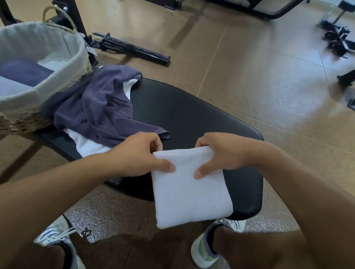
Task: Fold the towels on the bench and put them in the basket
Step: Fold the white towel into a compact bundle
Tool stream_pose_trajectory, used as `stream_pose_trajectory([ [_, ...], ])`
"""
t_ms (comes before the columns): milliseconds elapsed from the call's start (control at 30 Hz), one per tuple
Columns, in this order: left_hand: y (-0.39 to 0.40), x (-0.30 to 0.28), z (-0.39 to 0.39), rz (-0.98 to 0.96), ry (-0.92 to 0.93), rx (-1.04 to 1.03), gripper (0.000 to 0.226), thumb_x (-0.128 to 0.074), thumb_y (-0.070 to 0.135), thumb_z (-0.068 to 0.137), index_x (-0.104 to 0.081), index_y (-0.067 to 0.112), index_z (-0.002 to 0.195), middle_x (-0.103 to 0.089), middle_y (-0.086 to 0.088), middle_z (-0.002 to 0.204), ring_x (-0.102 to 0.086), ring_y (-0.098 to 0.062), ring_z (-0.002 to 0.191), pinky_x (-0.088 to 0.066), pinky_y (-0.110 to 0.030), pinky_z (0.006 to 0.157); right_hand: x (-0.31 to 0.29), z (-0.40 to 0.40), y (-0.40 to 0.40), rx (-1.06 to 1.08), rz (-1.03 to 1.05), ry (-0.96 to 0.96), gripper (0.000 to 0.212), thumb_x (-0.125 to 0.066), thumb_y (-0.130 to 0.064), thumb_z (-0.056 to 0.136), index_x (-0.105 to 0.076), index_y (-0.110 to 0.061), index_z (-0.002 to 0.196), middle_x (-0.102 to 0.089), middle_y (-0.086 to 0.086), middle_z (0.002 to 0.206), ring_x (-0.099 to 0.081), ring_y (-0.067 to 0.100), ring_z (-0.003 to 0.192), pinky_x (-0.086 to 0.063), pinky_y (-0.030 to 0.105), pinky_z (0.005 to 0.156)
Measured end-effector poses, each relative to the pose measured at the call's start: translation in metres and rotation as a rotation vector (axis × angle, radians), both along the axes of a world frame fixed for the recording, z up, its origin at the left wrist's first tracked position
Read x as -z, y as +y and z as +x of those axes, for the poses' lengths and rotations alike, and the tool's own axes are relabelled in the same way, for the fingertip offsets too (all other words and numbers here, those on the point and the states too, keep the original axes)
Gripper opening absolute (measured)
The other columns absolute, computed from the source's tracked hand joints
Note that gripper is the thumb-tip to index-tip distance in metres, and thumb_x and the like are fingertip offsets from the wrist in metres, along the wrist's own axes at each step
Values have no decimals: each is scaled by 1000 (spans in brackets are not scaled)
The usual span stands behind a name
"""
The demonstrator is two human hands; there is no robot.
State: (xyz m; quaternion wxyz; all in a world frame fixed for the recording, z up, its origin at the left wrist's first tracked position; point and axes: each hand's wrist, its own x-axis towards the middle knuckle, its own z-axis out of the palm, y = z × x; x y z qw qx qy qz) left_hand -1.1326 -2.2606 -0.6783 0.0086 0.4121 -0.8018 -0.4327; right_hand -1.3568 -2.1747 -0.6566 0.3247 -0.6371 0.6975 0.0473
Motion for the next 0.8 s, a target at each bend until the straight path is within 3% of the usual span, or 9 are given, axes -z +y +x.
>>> stream_pose_trajectory([
  [100, 2, -11, 3, 105, 208, 83, 40, -90, 24, 70, -54, 13, 83, -72, -4, 79, -60, -12, 67, -47, -34, 66, -11, 2, 5, 40, -35, -97, 57, -90, -51, 66, -54, -33, 106, -66, -12, 100, -64, 10, 89, -56, 40, 82],
  [167, 2, -15, 5, 120, 329, 108, 43, -91, 18, 69, -52, 14, 87, -74, -3, 84, -66, -20, 71, -53, -41, 67, -22, 6, 9, 47, -56, -147, 64, -89, -49, 68, -51, -37, 118, -67, -14, 100, -65, 5, 87, -56, 30, 80],
  [233, -1, -18, 7, 76, 417, 101, 44, -91, 18, 67, -55, 19, 91, -72, -5, 90, -67, -28, 79, -55, -47, 70, -31, 11, 12, 12, -124, -144, 51, -87, -47, 73, -58, -36, 113, -67, -15, 98, -65, 3, 86, -55, 26, 76],
  [333, -3, -25, 11, -68, 517, 81, 47, -92, 17, 68, -62, 28, 102, -65, 2, 88, -63, -20, 77, -50, -32, 71, -44, 17, 19, 49, -368, -94, 32, -86, -45, 73, -63, -31, 90, -65, -12, 91, -59, 4, 84, -48, 27, 71],
  [400, -3, -32, 14, -202, 566, 69, 52, -92, 19, 68, -65, 27, 112, -61, 7, 83, -58, -5, 74, -46, -17, 70, -49, 20, 23, 55, -593, -31, 31, -85, -44, 73, -63, -28, 89, -64, -13, 92, -54, 5, 88, -46, 28, 75],
  [467, -3, -36, 16, -376, 550, 94, 51, -92, 26, 68, -69, 27, 114, -59, 10, 83, -57, -4, 76, -43, -12, 70, -51, 26, 27, 33, -726, 49, 29, -81, -43, 75, -66, -29, 96, -66, -13, 97, -55, 8, 94, -46, 28, 81],
  [533, -2, -32, 19, -454, 493, 125, 41, -92, 33, 66, -74, 27, 103, -60, 11, 87, -60, -5, 79, -47, -18, 71, -49, 32, 32, 11, -686, 159, 30, -76, -45, 77, -65, -33, 102, -66, -12, 96, -57, 12, 92, -42, 24, 75],
  [633, 6, -20, 24, -397, 376, 177, 36, -92, 42, 63, -71, 27, 88, -64, 12, 90, -62, -5, 81, -52, -31, 72, -41, 37, 41, -66, -405, 313, 33, -71, -58, 81, -54, -37, 99, -59, -14, 84, -54, 7, 79, -34, 23, 61],
  [800, 18, -10, 29, -301, 104, 186, 35, -84, 52, 70, -59, 35, 87, -65, 15, 81, -57, -3, 74, -43, -25, 63, -34, 34, 43, -69, -133, 185, 28, -69, -58, 86, -50, -38, 93, -53, -18, 80, -49, 1, 76, -32, 23, 59],
])
